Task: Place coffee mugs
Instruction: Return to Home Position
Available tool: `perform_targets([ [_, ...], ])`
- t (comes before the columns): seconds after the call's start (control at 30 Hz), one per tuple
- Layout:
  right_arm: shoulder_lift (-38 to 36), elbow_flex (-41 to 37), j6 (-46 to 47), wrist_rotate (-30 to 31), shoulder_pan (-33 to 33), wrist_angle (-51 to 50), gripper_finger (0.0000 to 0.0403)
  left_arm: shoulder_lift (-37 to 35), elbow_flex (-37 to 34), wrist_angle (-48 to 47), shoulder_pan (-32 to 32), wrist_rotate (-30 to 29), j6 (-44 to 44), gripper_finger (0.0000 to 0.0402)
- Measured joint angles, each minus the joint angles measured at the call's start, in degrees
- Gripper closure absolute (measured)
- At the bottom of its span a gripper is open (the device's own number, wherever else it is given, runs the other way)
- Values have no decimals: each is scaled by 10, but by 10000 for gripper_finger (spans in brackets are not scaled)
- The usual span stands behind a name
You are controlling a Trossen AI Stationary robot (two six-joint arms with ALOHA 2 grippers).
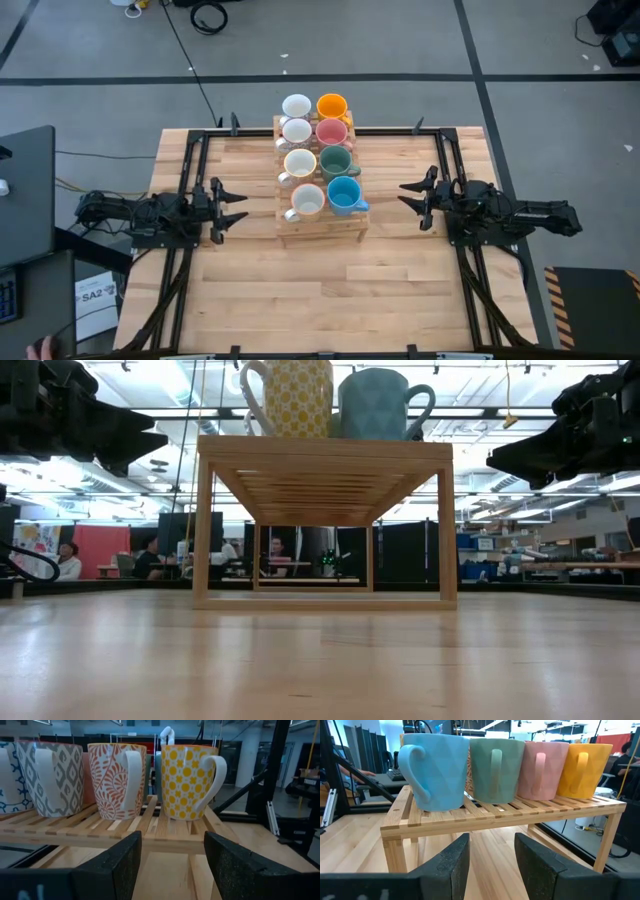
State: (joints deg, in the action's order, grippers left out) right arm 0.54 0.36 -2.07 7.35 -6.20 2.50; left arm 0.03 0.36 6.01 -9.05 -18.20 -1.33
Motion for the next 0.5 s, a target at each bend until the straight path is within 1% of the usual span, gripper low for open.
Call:
perform_targets([
  [0.5, 0, 0, 0, 0, 0, 0, 241, 0, 0, -4, 0, 0, 0, 178],
])
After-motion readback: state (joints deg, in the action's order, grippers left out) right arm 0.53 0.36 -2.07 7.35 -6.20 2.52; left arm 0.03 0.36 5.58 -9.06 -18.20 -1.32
